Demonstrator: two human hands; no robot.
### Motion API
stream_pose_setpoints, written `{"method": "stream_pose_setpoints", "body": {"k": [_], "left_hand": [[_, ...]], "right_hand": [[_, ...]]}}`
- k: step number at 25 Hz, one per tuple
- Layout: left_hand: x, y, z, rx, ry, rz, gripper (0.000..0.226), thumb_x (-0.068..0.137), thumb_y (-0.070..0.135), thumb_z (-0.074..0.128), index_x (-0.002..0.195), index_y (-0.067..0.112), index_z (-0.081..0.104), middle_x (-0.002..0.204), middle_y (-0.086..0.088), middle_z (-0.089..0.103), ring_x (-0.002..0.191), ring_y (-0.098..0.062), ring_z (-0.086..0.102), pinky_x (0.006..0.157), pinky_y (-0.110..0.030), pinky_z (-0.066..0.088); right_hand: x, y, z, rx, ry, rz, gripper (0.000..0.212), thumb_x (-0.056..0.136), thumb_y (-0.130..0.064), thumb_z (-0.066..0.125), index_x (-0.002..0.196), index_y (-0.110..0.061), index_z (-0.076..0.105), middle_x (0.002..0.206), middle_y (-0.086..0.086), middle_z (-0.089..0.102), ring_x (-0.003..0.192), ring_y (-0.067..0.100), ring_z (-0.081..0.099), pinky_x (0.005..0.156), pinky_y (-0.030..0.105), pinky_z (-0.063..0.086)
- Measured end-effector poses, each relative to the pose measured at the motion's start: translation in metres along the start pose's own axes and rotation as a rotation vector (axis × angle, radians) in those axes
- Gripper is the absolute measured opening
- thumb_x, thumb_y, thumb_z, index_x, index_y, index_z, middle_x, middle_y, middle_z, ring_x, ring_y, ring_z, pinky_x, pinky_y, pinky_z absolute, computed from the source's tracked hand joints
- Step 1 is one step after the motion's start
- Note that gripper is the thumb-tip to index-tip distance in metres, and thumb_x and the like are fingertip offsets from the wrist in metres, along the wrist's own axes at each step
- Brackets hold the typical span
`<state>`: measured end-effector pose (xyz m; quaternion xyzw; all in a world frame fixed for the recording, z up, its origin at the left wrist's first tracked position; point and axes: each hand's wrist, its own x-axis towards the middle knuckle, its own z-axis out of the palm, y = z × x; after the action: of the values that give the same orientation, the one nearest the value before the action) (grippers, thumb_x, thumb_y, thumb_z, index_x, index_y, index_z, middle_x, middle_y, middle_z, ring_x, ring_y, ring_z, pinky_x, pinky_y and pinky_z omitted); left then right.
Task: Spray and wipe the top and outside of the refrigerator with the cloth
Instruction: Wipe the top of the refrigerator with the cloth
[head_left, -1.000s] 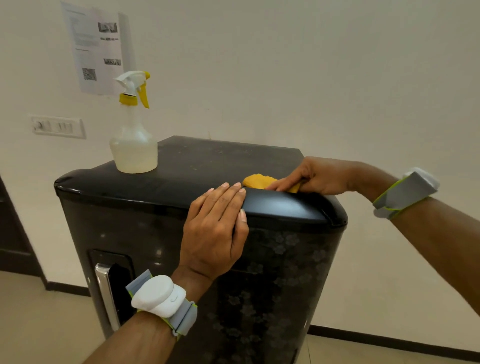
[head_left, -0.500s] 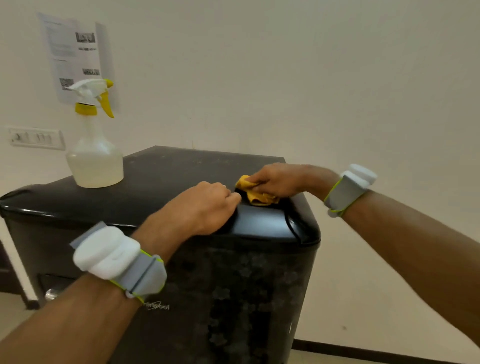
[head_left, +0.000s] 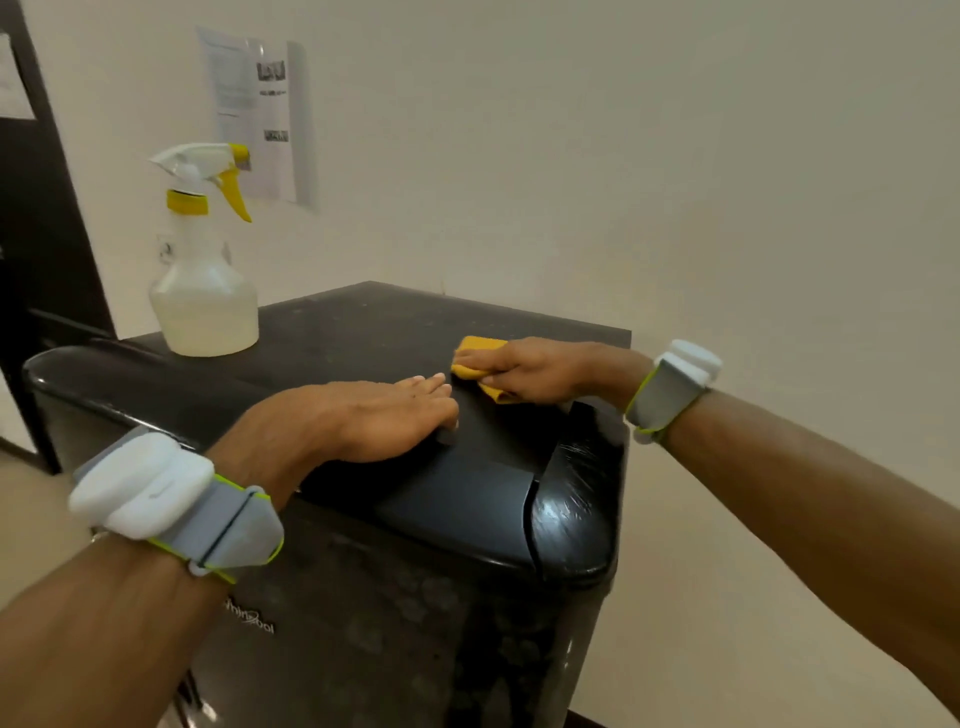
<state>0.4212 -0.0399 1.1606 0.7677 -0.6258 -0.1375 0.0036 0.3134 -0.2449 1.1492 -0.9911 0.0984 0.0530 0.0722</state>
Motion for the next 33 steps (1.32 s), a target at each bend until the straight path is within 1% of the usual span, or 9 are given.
{"method": "stream_pose_setpoints", "body": {"k": [3,8,13,15,18,22,26,29,33], "left_hand": [[-0.001,0.003,0.001,0.011,0.019,-0.014,0.047,0.106,0.032,0.026,0.153,0.027,0.026,0.165,0.013,-0.002,0.150,-0.003,0.000,0.120,-0.028,0.008],[-0.001,0.006,0.002,0.027,0.031,-0.038,0.044,0.107,0.030,0.024,0.147,0.018,0.036,0.165,0.009,-0.001,0.151,-0.005,0.001,0.119,-0.030,0.010],[-0.001,0.000,0.004,0.108,0.019,-0.003,0.047,0.107,0.029,0.022,0.153,0.023,0.026,0.165,0.007,-0.005,0.151,-0.008,-0.002,0.123,-0.035,0.010],[-0.001,-0.001,0.004,0.115,0.030,-0.004,0.045,0.107,0.030,0.021,0.151,0.022,0.029,0.166,0.003,-0.004,0.152,-0.010,-0.001,0.123,-0.037,0.013],[0.002,-0.002,0.005,0.044,0.067,-0.058,0.055,0.105,0.039,0.024,0.156,0.023,0.015,0.165,0.004,-0.011,0.151,-0.007,-0.005,0.123,-0.037,0.015],[0.006,-0.010,0.011,-0.108,0.170,-0.092,0.076,0.097,0.060,0.022,0.153,0.024,-0.015,0.159,0.013,-0.028,0.145,0.000,-0.022,0.125,-0.038,0.005],[0.005,-0.009,0.014,-0.201,0.212,-0.043,0.096,0.079,0.082,0.004,0.154,0.024,-0.015,0.160,0.014,-0.024,0.144,0.001,-0.022,0.121,-0.029,-0.008],[0.004,-0.008,0.013,-0.263,0.238,-0.067,0.101,0.076,0.084,0.002,0.154,0.023,-0.014,0.162,0.013,-0.020,0.146,0.000,-0.018,0.122,-0.031,-0.007],[0.002,-0.006,0.016,-0.323,0.302,-0.064,0.101,0.077,0.086,0.004,0.153,0.023,-0.016,0.162,0.013,-0.019,0.146,0.001,-0.018,0.122,-0.034,-0.008]], "right_hand": [[-0.016,0.023,0.000,0.093,-0.010,-0.123,0.048,0.102,-0.005,0.045,0.149,-0.015,0.039,0.157,-0.008,0.031,0.144,0.003,0.027,0.120,0.019,0.015],[0.006,0.014,0.000,0.206,0.066,-0.043,0.043,0.103,-0.010,0.043,0.145,-0.017,0.046,0.153,0.009,0.042,0.141,0.027,0.038,0.118,0.040,0.028],[0.002,0.017,-0.008,0.141,0.024,-0.034,0.044,0.102,-0.021,0.047,0.143,-0.035,0.044,0.110,-0.020,0.065,0.095,-0.013,0.059,0.090,0.008,0.044],[0.003,0.027,-0.009,0.127,0.054,0.015,0.037,0.101,-0.028,0.049,0.137,-0.028,0.057,0.125,-0.008,0.063,0.106,0.005,0.062,0.097,0.016,0.045],[0.037,0.014,-0.004,-0.181,0.120,-0.118,0.041,0.103,-0.024,0.043,0.144,-0.029,0.048,0.114,0.002,0.062,0.092,0.017,0.056,0.081,0.019,0.040],[0.012,-0.021,-0.007,0.061,0.036,-0.238,0.050,0.102,-0.010,0.042,0.147,-0.032,0.040,0.094,0.009,0.064,0.079,0.022,0.056,0.076,0.025,0.046],[-0.008,-0.041,0.005,0.101,-0.066,-0.299,0.023,0.101,-0.011,0.045,0.117,-0.007,0.061,0.098,-0.008,0.067,0.087,0.011,0.061,0.084,0.028,0.049],[0.023,-0.045,-0.008,0.141,-0.078,-0.254,0.037,0.096,-0.021,0.044,0.122,0.004,0.053,0.105,0.014,0.066,0.092,0.030,0.061,0.088,0.044,0.051],[0.033,-0.042,-0.004,0.104,-0.017,-0.243,0.036,0.100,-0.001,0.043,0.136,0.001,0.047,0.131,0.008,0.057,0.109,0.006,0.052,0.094,0.012,0.042]]}}
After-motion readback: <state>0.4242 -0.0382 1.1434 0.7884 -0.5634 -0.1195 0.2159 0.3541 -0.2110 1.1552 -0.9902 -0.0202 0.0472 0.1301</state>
